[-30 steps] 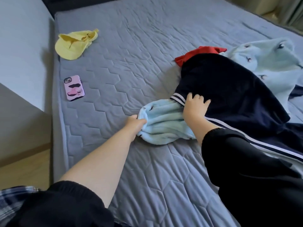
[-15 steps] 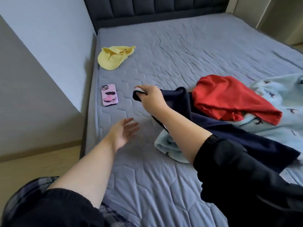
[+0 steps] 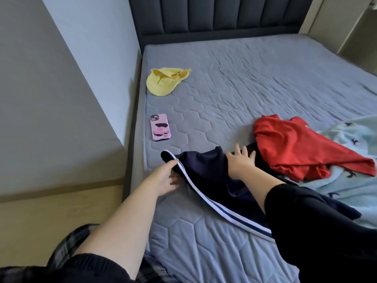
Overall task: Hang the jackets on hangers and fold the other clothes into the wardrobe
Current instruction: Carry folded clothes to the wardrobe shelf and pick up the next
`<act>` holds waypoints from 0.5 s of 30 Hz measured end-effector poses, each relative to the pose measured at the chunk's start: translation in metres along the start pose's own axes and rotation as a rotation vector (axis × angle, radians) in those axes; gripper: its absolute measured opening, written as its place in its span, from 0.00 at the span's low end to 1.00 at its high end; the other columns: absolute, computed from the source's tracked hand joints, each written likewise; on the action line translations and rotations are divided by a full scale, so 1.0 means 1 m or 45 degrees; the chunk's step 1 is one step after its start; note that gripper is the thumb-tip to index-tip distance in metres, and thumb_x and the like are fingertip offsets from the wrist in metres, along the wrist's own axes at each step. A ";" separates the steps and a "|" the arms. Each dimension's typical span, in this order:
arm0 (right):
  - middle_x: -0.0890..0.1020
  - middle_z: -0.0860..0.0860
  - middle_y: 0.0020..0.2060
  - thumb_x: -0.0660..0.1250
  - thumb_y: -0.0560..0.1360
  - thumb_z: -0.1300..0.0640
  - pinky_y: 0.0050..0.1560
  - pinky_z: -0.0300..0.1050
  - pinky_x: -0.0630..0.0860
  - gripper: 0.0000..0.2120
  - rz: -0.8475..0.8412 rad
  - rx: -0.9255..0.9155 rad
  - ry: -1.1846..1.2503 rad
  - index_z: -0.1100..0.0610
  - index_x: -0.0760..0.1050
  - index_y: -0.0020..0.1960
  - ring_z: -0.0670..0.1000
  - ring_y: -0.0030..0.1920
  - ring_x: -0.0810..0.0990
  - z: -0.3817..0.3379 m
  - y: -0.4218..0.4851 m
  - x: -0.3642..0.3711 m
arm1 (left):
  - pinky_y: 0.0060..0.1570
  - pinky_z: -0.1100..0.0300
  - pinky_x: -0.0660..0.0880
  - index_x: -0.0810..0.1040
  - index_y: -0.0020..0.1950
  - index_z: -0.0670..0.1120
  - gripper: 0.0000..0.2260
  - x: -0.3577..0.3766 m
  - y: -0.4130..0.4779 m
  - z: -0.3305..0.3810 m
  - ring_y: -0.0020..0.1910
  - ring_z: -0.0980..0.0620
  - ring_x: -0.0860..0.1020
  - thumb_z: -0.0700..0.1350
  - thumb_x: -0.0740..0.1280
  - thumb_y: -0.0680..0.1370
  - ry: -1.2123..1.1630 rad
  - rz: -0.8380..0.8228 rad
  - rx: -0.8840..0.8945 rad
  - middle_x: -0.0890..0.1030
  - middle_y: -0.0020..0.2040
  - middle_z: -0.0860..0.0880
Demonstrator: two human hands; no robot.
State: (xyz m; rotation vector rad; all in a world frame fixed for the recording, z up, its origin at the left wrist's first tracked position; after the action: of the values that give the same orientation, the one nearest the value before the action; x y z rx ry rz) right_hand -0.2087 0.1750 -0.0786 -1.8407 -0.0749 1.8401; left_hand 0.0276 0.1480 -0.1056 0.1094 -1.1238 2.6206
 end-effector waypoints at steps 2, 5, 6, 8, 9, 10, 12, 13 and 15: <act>0.65 0.56 0.71 0.58 0.74 0.61 0.71 0.69 0.45 0.23 -0.123 0.044 -0.035 0.52 0.68 0.68 0.60 0.73 0.57 0.009 0.001 0.018 | 0.46 0.56 0.74 0.74 0.62 0.49 0.12 0.013 -0.004 0.007 0.47 0.51 0.77 0.49 0.64 0.80 -0.047 -0.038 0.060 0.79 0.52 0.50; 0.80 0.54 0.53 0.56 0.74 0.62 0.72 0.65 0.50 0.12 0.125 0.119 0.268 0.54 0.76 0.52 0.59 0.62 0.73 0.004 -0.003 0.007 | 0.47 0.58 0.75 0.73 0.62 0.53 0.11 0.034 -0.009 0.020 0.49 0.53 0.77 0.44 0.62 0.81 -0.042 -0.124 0.165 0.79 0.53 0.51; 0.81 0.54 0.52 0.57 0.74 0.62 0.72 0.62 0.54 0.12 0.213 0.110 0.375 0.54 0.75 0.53 0.59 0.61 0.75 -0.003 -0.006 -0.003 | 0.50 0.57 0.74 0.72 0.64 0.54 0.12 0.039 -0.010 0.025 0.50 0.53 0.77 0.44 0.62 0.81 -0.002 -0.156 0.195 0.79 0.55 0.52; 0.81 0.56 0.53 0.58 0.73 0.62 0.66 0.55 0.64 0.14 0.361 0.030 0.602 0.56 0.74 0.57 0.60 0.58 0.77 -0.024 -0.011 -0.026 | 0.56 0.54 0.72 0.71 0.65 0.55 0.13 0.045 -0.013 0.034 0.53 0.52 0.76 0.46 0.63 0.80 0.127 -0.167 0.261 0.79 0.57 0.52; 0.82 0.57 0.53 0.59 0.73 0.62 0.61 0.52 0.69 0.15 0.417 -0.029 0.724 0.57 0.75 0.58 0.60 0.57 0.78 -0.035 -0.012 -0.040 | 0.58 0.52 0.71 0.71 0.65 0.55 0.14 0.045 -0.015 0.039 0.54 0.52 0.76 0.47 0.64 0.80 0.170 -0.150 0.292 0.79 0.57 0.52; 0.82 0.57 0.52 0.61 0.73 0.61 0.56 0.49 0.72 0.14 0.460 -0.090 0.823 0.57 0.76 0.57 0.60 0.55 0.79 -0.046 -0.014 -0.055 | 0.57 0.52 0.72 0.71 0.66 0.55 0.15 0.044 -0.017 0.044 0.54 0.52 0.77 0.48 0.65 0.79 0.187 -0.125 0.313 0.79 0.56 0.53; 0.83 0.56 0.49 0.63 0.72 0.60 0.48 0.46 0.74 0.13 0.558 -0.163 0.966 0.57 0.79 0.55 0.59 0.51 0.81 -0.061 -0.021 -0.085 | 0.53 0.52 0.72 0.70 0.66 0.56 0.17 0.036 -0.026 0.058 0.57 0.52 0.76 0.51 0.66 0.78 0.184 -0.078 0.362 0.78 0.56 0.54; 0.84 0.56 0.48 0.63 0.72 0.61 0.46 0.45 0.74 0.12 0.595 -0.183 1.027 0.59 0.79 0.54 0.59 0.50 0.81 -0.064 -0.025 -0.097 | 0.55 0.51 0.70 0.69 0.66 0.57 0.17 0.031 -0.031 0.065 0.60 0.52 0.74 0.52 0.66 0.78 0.168 -0.077 0.390 0.77 0.58 0.55; 0.84 0.56 0.47 0.64 0.72 0.62 0.47 0.46 0.76 0.11 0.641 -0.223 1.113 0.60 0.80 0.53 0.58 0.49 0.81 -0.070 -0.036 -0.120 | 0.61 0.46 0.68 0.69 0.66 0.58 0.18 0.023 -0.039 0.079 0.63 0.53 0.72 0.52 0.67 0.78 0.126 -0.137 0.469 0.76 0.60 0.56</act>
State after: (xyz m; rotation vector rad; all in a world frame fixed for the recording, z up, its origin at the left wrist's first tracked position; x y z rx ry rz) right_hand -0.1391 0.1353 0.0407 -2.8134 0.6016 1.1477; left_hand 0.0138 0.1217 -0.0195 0.1102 -0.5774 2.6719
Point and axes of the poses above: each hand's wrist, its own y-axis towards the middle knuckle, its own x-axis out of the palm, z = x × y, the point moved 6 cm from there along y, towards the middle knuckle
